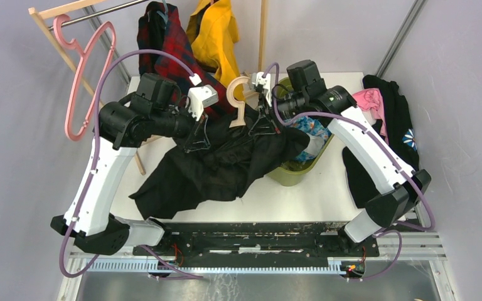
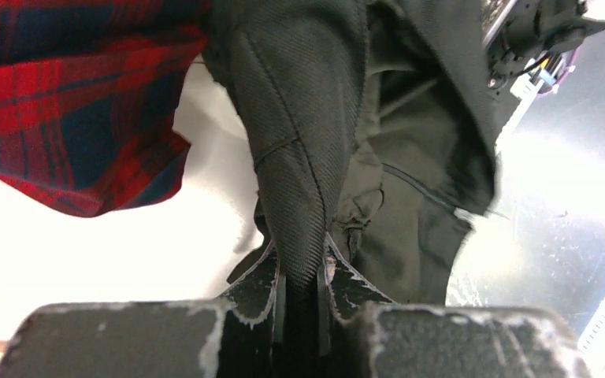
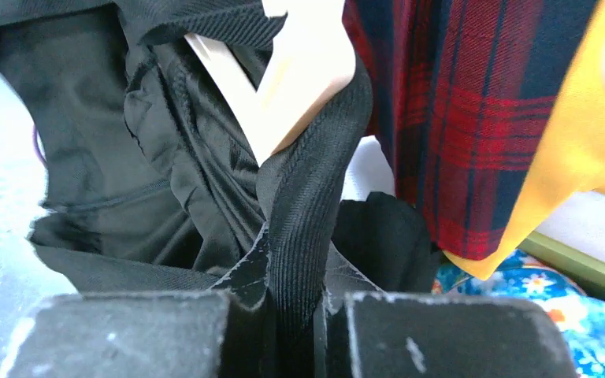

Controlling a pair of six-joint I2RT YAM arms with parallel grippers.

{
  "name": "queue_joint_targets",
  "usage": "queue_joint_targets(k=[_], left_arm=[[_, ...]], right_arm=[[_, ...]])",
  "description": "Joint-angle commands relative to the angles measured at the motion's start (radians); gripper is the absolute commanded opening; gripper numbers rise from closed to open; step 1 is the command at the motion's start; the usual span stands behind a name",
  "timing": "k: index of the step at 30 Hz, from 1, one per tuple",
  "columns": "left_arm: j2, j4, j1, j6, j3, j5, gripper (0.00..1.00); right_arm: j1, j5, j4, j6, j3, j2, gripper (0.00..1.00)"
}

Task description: Remove the skirt from the hanger

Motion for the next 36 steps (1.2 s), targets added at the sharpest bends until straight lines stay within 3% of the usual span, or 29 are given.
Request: queue_joint_targets(k=[1,9,11,13,14,15,23,29,34,36], left_arm=[[-0.026,0.103,-0.014,0.038,0.03,0.093,0.03],[-0.007,0.126,-0.015,0.009,0.052,0.052,0.03],[0.004,0.132,-0.015,-0.001,0.098,0.05,0.17],[0.011,0.148,-0.016,-0.011,0.154,0.038,0.48],[0.011,0.157,-0.015,-0.013,0.177,0.023,0.6],[0.009,0.164,-0.015,-0.012,0.191,0.004,0.65],[-0.045,0.242,-0.015,0.029,0.136,-0.121,0.7],[0.013,0.259,-0.015,0.036,0.131,-0.012,0.64],[0.043,0.271,-0.022,0.03,0.09,0.07,0.47],[0.053,0.276,-0.026,0.017,0.064,0.087,0.47]], right_arm=[[0.01,0.061,-0.044,0.035,-0.005,-0.023,0.01],[0.015,0.394,-0.077,-0.002,0.066,-0.043,0.01],[0.016,0.44,-0.084,0.0,0.089,-0.022,0.01],[0.015,0.455,-0.08,0.009,0.1,-0.012,0.01],[0.015,0.459,-0.073,0.016,0.103,-0.01,0.01],[0.015,0.46,-0.072,0.016,0.107,-0.008,0.01],[0.015,0.461,-0.099,0.0,0.158,-0.002,0.01],[0.033,0.438,-0.148,-0.018,0.233,-0.004,0.01],[0.04,0.371,-0.177,-0.014,0.274,-0.032,0.01],[0.044,0.359,-0.177,-0.007,0.269,-0.044,0.01]])
